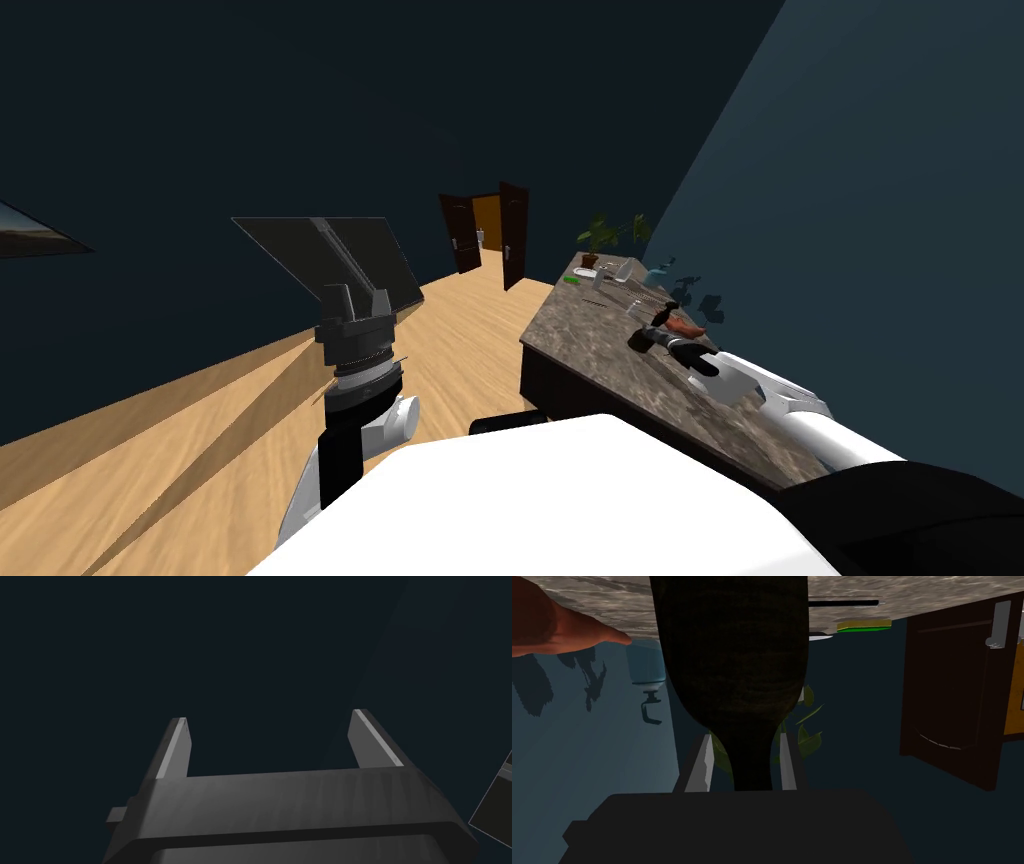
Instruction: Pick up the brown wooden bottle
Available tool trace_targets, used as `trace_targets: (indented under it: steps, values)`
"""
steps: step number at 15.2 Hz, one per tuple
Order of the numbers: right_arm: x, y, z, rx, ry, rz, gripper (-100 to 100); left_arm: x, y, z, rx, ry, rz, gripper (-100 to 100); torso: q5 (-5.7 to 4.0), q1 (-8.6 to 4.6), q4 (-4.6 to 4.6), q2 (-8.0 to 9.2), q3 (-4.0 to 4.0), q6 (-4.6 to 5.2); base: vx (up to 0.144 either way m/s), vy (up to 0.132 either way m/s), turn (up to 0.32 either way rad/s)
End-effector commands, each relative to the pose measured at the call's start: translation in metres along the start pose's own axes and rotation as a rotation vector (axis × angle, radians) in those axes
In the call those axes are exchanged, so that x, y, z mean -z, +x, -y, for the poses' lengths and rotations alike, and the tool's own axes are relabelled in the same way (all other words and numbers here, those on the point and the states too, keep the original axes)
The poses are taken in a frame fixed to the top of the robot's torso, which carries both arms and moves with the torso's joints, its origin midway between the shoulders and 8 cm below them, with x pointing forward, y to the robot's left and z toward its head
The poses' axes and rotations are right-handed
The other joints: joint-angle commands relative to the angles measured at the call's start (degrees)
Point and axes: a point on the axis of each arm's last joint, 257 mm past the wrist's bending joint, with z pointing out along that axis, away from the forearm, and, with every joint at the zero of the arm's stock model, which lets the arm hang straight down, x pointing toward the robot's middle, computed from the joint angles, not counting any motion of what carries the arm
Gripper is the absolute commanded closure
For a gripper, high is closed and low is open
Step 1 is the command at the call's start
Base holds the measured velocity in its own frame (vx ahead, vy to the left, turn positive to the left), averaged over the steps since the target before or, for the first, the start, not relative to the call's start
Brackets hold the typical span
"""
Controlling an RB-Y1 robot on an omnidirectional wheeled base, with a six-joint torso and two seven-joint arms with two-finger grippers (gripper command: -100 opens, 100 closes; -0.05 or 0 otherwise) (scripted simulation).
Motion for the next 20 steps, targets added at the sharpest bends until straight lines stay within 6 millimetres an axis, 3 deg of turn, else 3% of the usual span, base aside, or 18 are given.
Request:
trace_targets:
  steps: [1, 7, 9, 14, 19, 20]
  values:
    - [0.010, 0.010, 0.016, -0.003, 0.016, -0.011, 100, 0.000, 0.000, 0.000, 0.000, 0.000, 0.000, 0, 0.00, 0.00, 0.00, 0.00, 0.00, 0.00, 0.025, 0.023, 0.070]
    - [0.038, 0.011, 0.058, -0.028, 0.058, 0.006, 100, 0.000, 0.000, 0.000, 0.000, 0.000, 0.000, 0, -0.26, -0.16, -0.11, 0.06, -0.03, 0.13, 0.024, 0.026, 0.121]
    - [0.044, 0.020, 0.066, -0.020, 0.071, -0.012, 100, 0.000, 0.000, 0.000, 0.000, 0.000, 0.000, 0, -0.26, -0.16, -0.12, 0.04, -0.04, 0.16, 0.019, 0.021, 0.030]
    - [0.082, 0.020, 0.115, -0.026, 0.127, 0.000, 100, 0.000, 0.000, 0.000, 0.000, 0.000, 0.000, 0, -0.21, -0.16, -0.09, 0.09, 0.00, 0.14, 0.025, 0.024, 0.148]
    - [0.106, 0.020, 0.142, -0.019, 0.162, 0.002, 100, 0.000, 0.000, 0.000, 0.000, 0.000, 0.000, 0, -0.10, -0.07, -0.07, 0.09, 0.01, 0.19, 0.029, 0.024, 0.094]
    - [0.119, 0.015, 0.154, -0.023, 0.171, 0.018, 100, 0.000, 0.000, 0.000, 0.000, 0.000, 0.000, 0, -0.10, -0.09, -0.06, 0.15, 0.04, 0.25, 0.017, 0.027, 0.148]
